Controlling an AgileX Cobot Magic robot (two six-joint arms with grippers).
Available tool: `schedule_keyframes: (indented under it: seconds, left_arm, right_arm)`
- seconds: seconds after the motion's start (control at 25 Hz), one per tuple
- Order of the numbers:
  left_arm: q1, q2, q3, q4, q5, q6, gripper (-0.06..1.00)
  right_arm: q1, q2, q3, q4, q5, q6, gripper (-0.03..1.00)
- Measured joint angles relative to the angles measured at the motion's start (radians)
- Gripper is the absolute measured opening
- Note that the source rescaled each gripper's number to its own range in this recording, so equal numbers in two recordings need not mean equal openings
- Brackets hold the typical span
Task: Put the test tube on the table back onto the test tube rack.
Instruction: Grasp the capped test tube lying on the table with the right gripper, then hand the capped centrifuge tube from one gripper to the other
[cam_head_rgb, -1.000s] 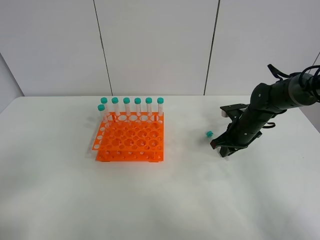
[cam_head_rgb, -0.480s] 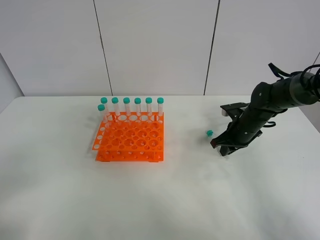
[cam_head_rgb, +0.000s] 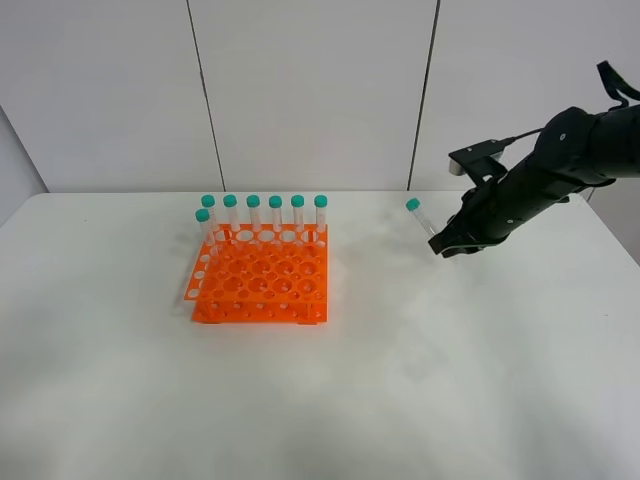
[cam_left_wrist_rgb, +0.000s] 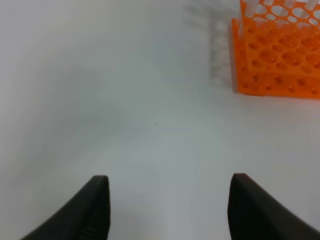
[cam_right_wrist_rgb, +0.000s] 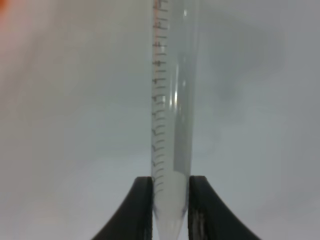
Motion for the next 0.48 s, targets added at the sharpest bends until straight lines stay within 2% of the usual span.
schedule_keyframes:
  seconds: [0.08, 0.32, 0.48]
  left_arm:
    - [0.000, 0.000, 0.000, 0.000, 0.000, 0.000, 1.00]
    - [0.000, 0.000, 0.000, 0.000, 0.000, 0.000, 1.00]
    - [0.000, 0.000, 0.000, 0.000, 0.000, 0.000, 1.00]
  right_arm:
    - [0.000, -0.013, 0.001, 0.089, -0.017, -0.084, 0.31]
    - [0.009, -0.017, 0.033, 0.434, -0.015, -0.431, 0.31]
    - [0.066, -0.017, 0.043, 0.501, -0.036, -0.554, 0.31]
